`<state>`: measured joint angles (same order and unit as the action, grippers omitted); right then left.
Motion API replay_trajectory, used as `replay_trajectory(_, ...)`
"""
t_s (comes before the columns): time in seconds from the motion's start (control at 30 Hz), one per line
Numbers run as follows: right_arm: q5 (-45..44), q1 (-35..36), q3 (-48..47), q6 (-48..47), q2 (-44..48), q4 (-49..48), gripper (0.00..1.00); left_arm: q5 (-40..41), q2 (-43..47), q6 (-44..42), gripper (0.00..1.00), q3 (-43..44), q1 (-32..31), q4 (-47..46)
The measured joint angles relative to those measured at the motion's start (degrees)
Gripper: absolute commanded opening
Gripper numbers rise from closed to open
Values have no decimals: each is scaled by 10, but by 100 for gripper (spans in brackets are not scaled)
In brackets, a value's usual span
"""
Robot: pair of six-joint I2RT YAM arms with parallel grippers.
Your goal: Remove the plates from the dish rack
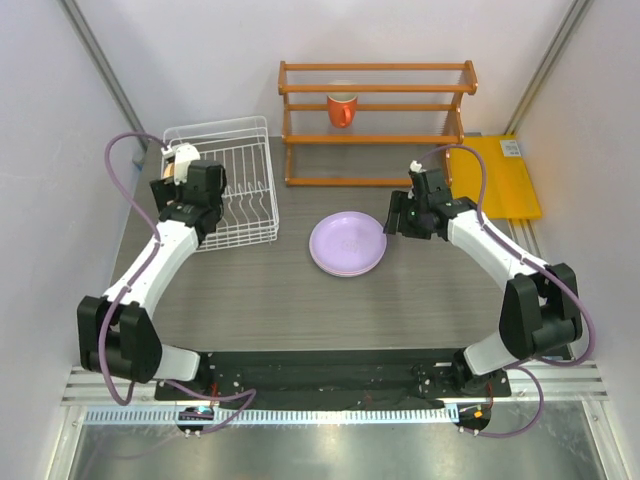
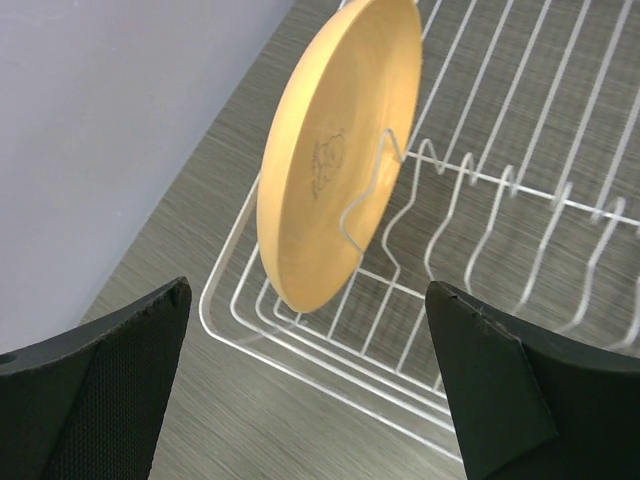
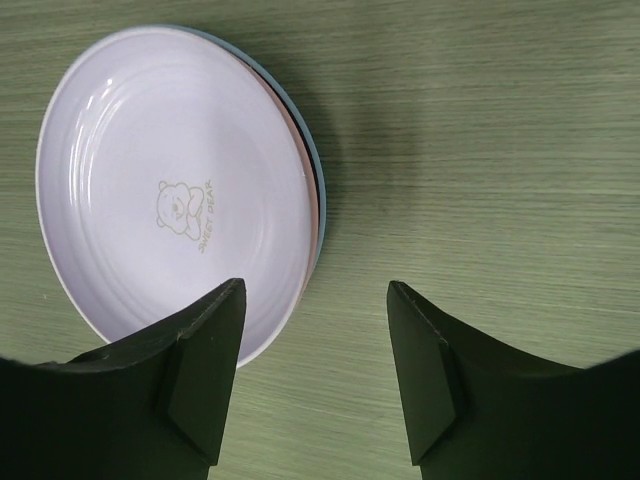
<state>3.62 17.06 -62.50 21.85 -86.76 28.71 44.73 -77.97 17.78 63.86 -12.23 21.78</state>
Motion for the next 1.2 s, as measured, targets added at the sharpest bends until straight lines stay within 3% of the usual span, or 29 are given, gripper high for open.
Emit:
replay_trajectory(0.23, -10, -11, -3, -9, 12, 5, 64, 57, -76, -25, 85, 6, 7, -23)
replay_trajectory(0.27, -10, -12, -3, -9, 12, 5, 64, 63, -84, -29, 78, 7, 9, -24)
replay_trajectory(0.53, -10, -22, -3, -14, 11, 5, 63, 104, -111, -46, 49, 29, 16, -29)
replay_trajectory(0.63, -9, -26, -3, -18, 10, 5, 63, 112, -111, -48, 34, 34, 20, -31)
replay_trajectory(1.07, -7, -37, -2, -23, 9, 5, 63, 116, -120, -50, 38, 37, 46, -31)
replay_trajectory(1.2, -7, -38, -2, -23, 9, 5, 63, 116, -141, -49, 21, 42, 52, -31)
